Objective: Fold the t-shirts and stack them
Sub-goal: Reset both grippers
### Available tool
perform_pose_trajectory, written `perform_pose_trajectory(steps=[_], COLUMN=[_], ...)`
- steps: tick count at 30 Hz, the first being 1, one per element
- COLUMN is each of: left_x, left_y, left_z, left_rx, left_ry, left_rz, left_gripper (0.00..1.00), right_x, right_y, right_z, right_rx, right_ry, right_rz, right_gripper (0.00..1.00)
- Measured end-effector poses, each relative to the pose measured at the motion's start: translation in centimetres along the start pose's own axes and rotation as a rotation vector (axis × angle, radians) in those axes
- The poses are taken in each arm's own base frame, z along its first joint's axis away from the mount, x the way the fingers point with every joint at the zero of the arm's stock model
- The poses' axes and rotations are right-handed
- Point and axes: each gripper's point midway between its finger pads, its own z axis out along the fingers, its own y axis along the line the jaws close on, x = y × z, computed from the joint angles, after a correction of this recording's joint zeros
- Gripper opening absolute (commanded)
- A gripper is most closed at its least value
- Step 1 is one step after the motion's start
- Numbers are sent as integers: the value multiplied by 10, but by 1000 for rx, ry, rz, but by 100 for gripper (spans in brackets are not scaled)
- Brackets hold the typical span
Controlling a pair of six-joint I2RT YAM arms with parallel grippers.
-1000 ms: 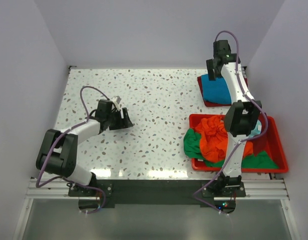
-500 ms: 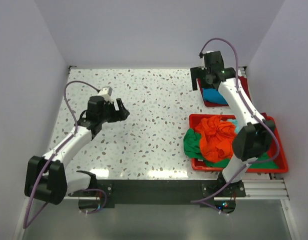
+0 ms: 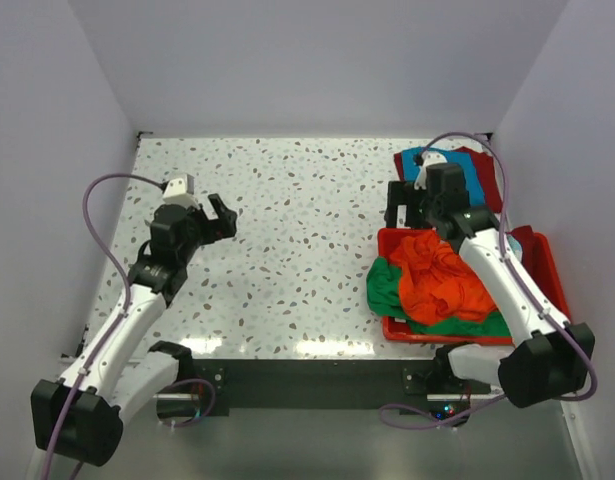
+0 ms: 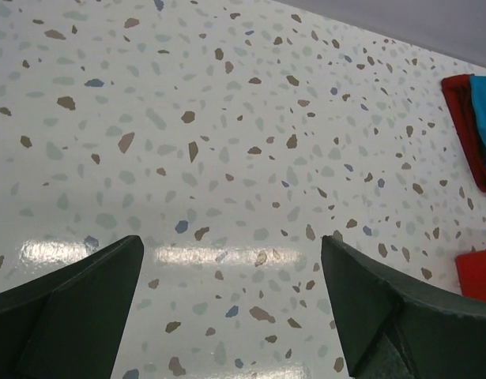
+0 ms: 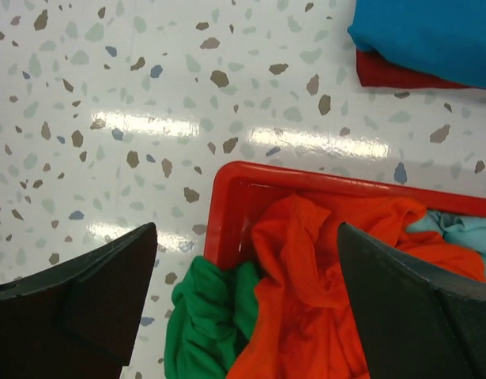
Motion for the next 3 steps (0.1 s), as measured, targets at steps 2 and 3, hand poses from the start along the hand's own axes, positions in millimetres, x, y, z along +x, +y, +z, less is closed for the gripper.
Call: perform_pose_trajectory(steps=[2,3], left_x=[4,6], left_y=[6,8], left_z=[-2,-2], left_rx=[-24,-34], left_ry=[9,12], left_rz=[3,6], left_gripper=[100,100], right_x=[9,11], right_y=[-3,-4], right_z=[-6,-9], right_rx=[3,4], right_ry=[-5,-14], right_rz=[1,1], right_gripper=[99,99])
